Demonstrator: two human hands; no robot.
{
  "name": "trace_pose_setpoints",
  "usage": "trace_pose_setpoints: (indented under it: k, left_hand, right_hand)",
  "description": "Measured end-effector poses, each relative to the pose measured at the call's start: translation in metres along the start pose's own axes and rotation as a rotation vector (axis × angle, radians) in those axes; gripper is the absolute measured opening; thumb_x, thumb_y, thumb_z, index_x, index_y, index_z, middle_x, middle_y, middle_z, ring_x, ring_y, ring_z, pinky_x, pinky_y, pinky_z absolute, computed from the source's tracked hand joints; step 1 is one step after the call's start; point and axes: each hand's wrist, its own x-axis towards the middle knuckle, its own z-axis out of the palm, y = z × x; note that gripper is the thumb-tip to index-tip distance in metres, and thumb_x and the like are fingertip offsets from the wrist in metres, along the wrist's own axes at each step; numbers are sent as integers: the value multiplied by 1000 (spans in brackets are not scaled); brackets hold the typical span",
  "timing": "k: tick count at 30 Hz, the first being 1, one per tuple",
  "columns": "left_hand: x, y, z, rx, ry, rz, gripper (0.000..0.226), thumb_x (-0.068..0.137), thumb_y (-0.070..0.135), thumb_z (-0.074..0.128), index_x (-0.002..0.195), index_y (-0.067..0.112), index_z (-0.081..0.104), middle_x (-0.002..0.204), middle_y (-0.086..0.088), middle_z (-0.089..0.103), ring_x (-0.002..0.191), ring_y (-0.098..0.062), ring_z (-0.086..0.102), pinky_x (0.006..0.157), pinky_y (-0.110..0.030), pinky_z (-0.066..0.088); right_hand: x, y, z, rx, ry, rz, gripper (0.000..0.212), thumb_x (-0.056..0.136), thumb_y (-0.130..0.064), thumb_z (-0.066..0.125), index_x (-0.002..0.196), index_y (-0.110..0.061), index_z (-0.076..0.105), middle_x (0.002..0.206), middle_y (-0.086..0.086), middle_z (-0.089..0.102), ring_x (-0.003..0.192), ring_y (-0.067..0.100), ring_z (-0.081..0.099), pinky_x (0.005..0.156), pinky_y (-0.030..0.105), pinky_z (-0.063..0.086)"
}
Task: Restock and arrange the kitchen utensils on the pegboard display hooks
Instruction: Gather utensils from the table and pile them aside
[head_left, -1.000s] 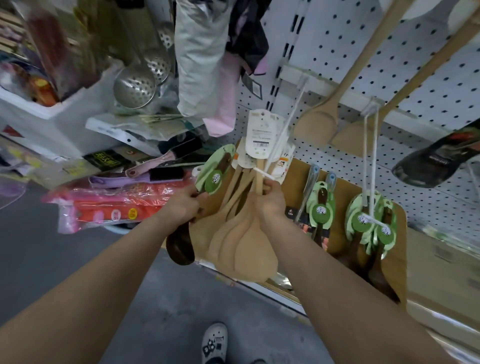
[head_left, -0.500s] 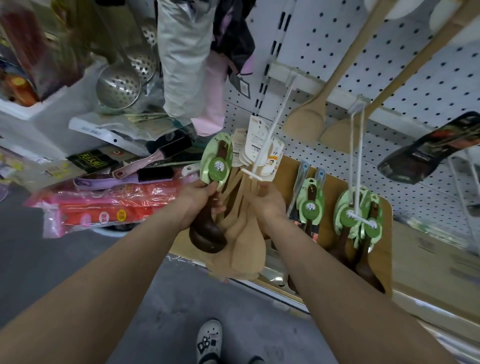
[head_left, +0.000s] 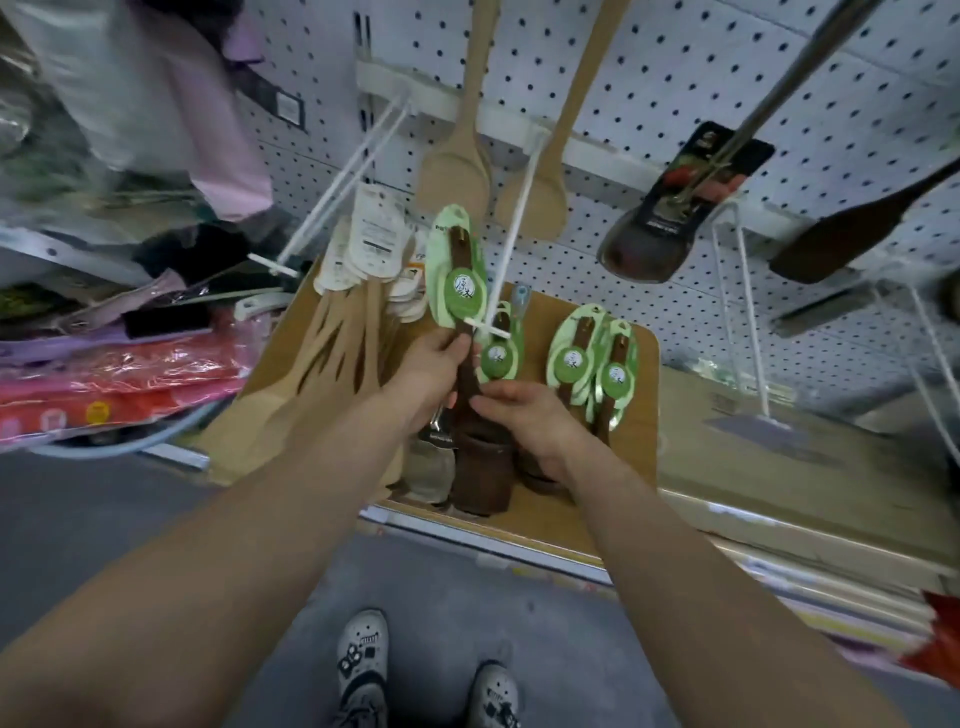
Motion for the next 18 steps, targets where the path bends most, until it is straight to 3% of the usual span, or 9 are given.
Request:
trace_pose_setpoints:
  k: [2, 3, 4, 6, 8, 10, 14, 18]
  left_hand:
    - [-4, -18, 28, 180, -79, -13, 23, 101, 15, 46, 117, 6, 60, 87, -9, 63, 62, -17, 58, 54, -23, 47]
    - [-6, -27, 41, 289, -109, -1, 25, 100, 14, 48, 121, 7, 58, 96, -12, 65, 70, -17, 63, 64, -26, 53]
    - [-9, -35, 52, 441, -126, 25, 31, 98, 15, 50, 128, 8, 56, 111, -14, 65, 86, -19, 66, 81, -32, 55]
    - [-17, -49, 72, 782, -156, 82, 42, 97, 19, 53, 138, 12, 50, 135, -12, 56, 119, -26, 56, 105, -35, 42]
    - [-20, -61, 90, 924, -197, 124, 45, 97, 20, 54, 140, 12, 46, 140, -14, 51, 129, -29, 47, 107, -32, 38]
    - [-20, -70, 104, 1010, -213, 159, 44, 95, 19, 56, 138, 10, 48, 138, -18, 50, 128, -32, 46, 104, -32, 38]
    - [-10, -85, 124, 1176, -195, 158, 47, 94, 20, 56, 139, 12, 43, 131, -20, 53, 124, -36, 47, 106, -41, 36]
    - [-1, -91, 135, 1228, -186, 132, 51, 93, 19, 57, 139, 13, 36, 119, -19, 61, 118, -38, 53, 110, -54, 28]
  right_hand:
    - [-10, 15, -36, 24, 102, 26, 35, 90, -4, 67, 124, 2, 61, 116, 15, 67, 92, 18, 62, 79, 21, 52]
    - [-14, 23, -55, 17, 168, 37, 35, 90, -3, 67, 124, 0, 61, 117, 12, 67, 94, 18, 61, 79, 21, 52]
    - [-17, 30, -74, 2, 238, 44, 34, 90, 0, 66, 123, -2, 62, 114, 9, 66, 95, 18, 60, 76, 20, 52]
    - [-19, 46, -112, -88, 371, 69, 34, 88, 4, 66, 120, -5, 64, 106, 8, 67, 93, 21, 62, 78, 24, 54]
    - [-17, 63, -144, -149, 452, 109, 35, 83, 8, 63, 116, -4, 68, 102, 14, 69, 89, 25, 64, 87, 37, 56]
    - [-15, 80, -166, -151, 501, 153, 39, 81, 10, 62, 115, -6, 69, 103, 14, 70, 90, 26, 65, 91, 42, 55]
    - [-3, 112, -190, -118, 519, 248, 44, 79, 6, 68, 121, -7, 65, 115, 18, 68, 106, 32, 66, 97, 44, 53]
    - [6, 130, -198, -61, 516, 278, 42, 80, 5, 67, 118, -12, 67, 111, 19, 70, 103, 33, 67, 94, 44, 54]
